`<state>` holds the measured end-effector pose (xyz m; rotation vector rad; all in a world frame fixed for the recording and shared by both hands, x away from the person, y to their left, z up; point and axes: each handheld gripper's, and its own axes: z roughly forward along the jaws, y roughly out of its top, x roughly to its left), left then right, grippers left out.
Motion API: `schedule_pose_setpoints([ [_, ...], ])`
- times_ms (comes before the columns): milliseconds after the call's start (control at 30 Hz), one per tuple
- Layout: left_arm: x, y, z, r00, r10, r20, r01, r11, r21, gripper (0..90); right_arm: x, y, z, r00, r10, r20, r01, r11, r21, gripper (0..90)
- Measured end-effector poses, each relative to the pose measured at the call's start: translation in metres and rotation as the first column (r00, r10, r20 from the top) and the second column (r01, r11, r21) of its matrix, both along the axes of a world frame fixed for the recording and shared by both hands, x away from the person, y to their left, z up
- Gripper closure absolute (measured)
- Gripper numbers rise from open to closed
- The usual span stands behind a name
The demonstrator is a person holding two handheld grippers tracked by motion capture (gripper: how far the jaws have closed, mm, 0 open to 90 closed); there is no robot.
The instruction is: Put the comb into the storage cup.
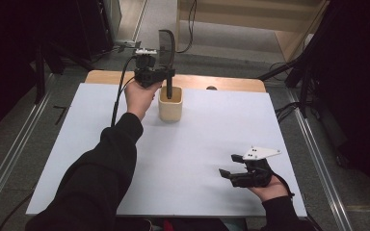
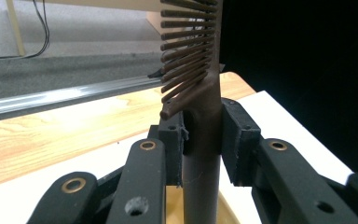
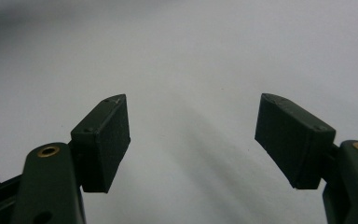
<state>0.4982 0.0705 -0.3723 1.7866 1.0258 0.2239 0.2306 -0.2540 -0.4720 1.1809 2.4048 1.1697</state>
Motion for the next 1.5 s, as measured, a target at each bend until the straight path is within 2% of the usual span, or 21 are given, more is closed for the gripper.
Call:
schedule_pose_setpoints([
  [533,-0.001,-0.001,-0.012,0.9999,-0.011,-0.001,0.011,0.9998,0.018,72.4,0.000,0.000,0.000,1.0000,0.002,-0.001,-0.002,1.000,0.002,24.5],
  [700,-0.001,-0.003,-0.016,0.9999,-0.013,0.003,0.013,0.9992,0.038,72.3,0.000,0.001,0.000,1.0000,0.003,0.003,-0.003,1.000,0.000,24.5],
  [1133,-0.001,-0.004,-0.028,0.9996,-0.022,-0.018,0.023,0.9981,0.057,72.3,0.000,0.001,0.000,1.0000,0.006,0.002,-0.006,1.000,-0.003,24.5],
  [1400,-0.003,-0.006,-0.031,0.9993,-0.034,-0.015,0.035,0.9957,0.085,72.2,0.000,0.001,0.000,1.0000,0.008,0.002,-0.008,1.000,-0.004,24.5],
  [1500,-0.003,-0.005,-0.034,0.9994,-0.028,-0.018,0.029,0.9962,0.082,72.3,0.000,0.001,0.000,1.0000,0.008,0.002,-0.008,1.000,-0.005,24.5],
])
